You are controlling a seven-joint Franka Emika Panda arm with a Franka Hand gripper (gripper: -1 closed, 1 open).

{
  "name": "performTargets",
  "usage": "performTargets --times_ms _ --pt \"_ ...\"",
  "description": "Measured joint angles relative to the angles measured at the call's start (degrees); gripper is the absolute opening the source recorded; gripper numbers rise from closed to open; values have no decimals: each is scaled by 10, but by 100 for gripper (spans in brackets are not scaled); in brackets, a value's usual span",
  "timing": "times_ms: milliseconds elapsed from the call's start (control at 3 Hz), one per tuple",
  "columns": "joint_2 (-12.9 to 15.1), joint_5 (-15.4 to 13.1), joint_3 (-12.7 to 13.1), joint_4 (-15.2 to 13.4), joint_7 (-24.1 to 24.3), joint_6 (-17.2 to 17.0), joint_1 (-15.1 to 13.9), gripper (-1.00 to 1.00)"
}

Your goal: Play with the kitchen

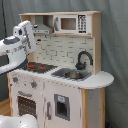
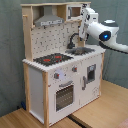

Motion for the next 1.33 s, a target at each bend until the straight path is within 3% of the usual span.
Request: performTargets --times_ms 333,1333 --pt "2 1 -7 -7 -36 -48 4 100" --pt "4 35 -6 -82 -46 -196 104 100"
